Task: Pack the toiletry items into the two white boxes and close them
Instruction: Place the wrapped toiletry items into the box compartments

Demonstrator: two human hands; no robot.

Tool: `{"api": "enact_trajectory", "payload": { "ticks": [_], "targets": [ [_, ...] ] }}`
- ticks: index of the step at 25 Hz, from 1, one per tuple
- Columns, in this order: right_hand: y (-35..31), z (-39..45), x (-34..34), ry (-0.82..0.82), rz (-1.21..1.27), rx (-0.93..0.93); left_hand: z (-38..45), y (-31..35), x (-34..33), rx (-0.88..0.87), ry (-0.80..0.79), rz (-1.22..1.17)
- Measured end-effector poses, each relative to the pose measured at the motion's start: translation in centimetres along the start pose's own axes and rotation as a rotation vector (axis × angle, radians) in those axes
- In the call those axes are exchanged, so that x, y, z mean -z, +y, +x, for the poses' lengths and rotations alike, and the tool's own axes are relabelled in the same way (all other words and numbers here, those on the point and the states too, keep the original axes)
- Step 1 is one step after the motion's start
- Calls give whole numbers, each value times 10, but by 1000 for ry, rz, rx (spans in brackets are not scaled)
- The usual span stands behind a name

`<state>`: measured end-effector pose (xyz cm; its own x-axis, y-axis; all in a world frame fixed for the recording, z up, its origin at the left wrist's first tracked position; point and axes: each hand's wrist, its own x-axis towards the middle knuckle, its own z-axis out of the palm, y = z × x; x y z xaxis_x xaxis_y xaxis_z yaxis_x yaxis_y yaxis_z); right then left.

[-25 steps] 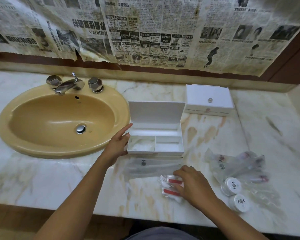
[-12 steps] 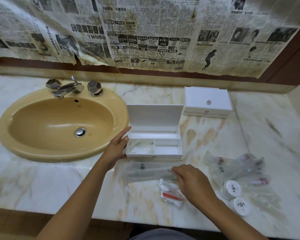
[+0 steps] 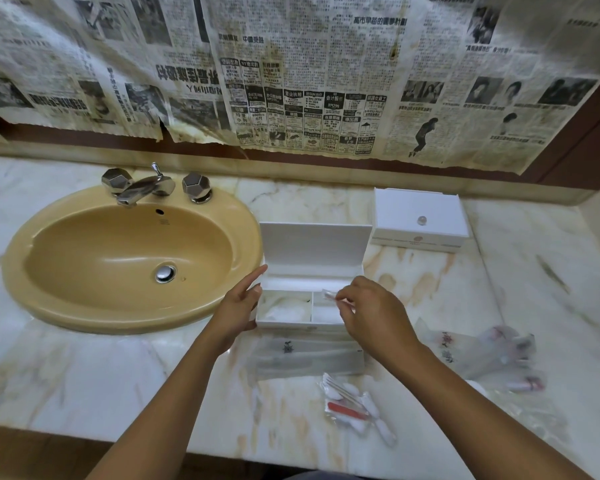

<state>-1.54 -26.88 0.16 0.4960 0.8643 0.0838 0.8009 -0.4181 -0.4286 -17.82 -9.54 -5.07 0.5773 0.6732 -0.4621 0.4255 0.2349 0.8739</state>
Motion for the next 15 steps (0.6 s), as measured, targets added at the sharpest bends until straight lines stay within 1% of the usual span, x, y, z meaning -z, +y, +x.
{"api": "enact_trajectory", "payload": {
  "ticks": [3, 5, 7, 10, 12, 15],
  "targets": [
    [-3, 22, -10, -217, -157, -36, -1, 1, 0, 0, -4, -4],
    [-2, 31, -20, -333, -215, -52, -3, 3, 0, -4, -9, 2],
    [1, 36, -28, -421, -235, -79, -3, 4, -1, 3, -7, -2],
    [3, 41, -32, -533, -196, -166, -2, 4, -1, 6, -14, -1],
    [5, 41, -33, -573, -142, -218, -3, 3, 0, 1, -22, 11],
    [5, 37, -33, -511, -42, -205, -2, 2, 1, -8, -19, 11]
  ]
}}
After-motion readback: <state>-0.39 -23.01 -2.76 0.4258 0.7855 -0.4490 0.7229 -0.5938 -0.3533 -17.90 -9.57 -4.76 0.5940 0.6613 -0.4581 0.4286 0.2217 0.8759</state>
